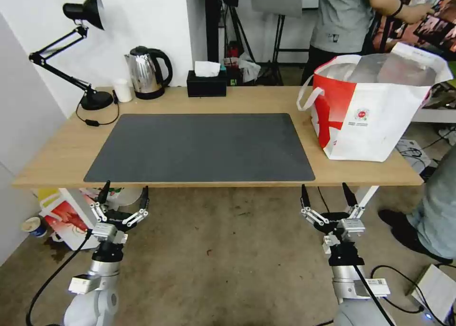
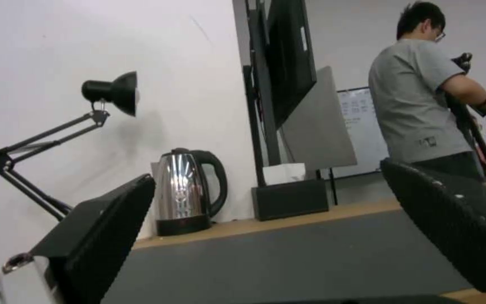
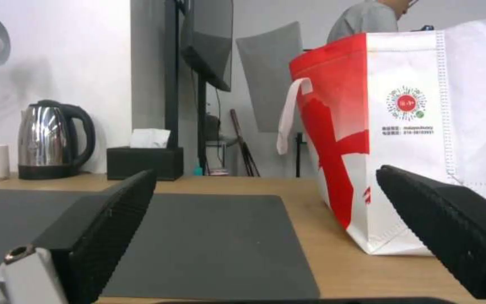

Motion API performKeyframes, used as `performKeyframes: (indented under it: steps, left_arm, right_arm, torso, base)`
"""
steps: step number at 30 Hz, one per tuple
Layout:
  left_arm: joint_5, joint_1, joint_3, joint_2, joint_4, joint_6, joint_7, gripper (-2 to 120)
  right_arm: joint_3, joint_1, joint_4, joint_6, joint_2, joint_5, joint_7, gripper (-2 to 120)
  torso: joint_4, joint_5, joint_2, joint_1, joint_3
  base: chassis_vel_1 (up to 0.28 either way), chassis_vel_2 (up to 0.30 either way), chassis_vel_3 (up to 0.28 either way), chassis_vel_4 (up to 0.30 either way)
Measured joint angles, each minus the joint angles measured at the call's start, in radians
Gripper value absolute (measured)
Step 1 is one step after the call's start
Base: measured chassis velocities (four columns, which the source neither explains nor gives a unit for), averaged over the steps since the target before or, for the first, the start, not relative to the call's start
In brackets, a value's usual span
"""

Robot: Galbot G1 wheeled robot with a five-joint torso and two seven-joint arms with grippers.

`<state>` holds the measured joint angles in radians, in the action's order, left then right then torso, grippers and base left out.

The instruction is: Pick up the trash from the table and place it into the takeout bag.

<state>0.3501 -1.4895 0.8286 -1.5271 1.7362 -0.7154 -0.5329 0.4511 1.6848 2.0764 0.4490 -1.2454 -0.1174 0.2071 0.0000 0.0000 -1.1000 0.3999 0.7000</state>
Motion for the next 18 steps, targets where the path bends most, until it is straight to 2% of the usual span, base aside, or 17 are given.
performKeyframes:
  steps: [18]
  left_arm:
    - [0.003,0.012,0.006,-0.002,-0.032,-0.020,-0.003,100]
  right_arm:
    - [0.000,0.000,0.000,0.000,0.000,0.000,0.000,100]
  torso:
    - [0.0000,0.0000,0.000,0.000,0.000]
  base:
    - [0.000,0.000,0.000,0.000]
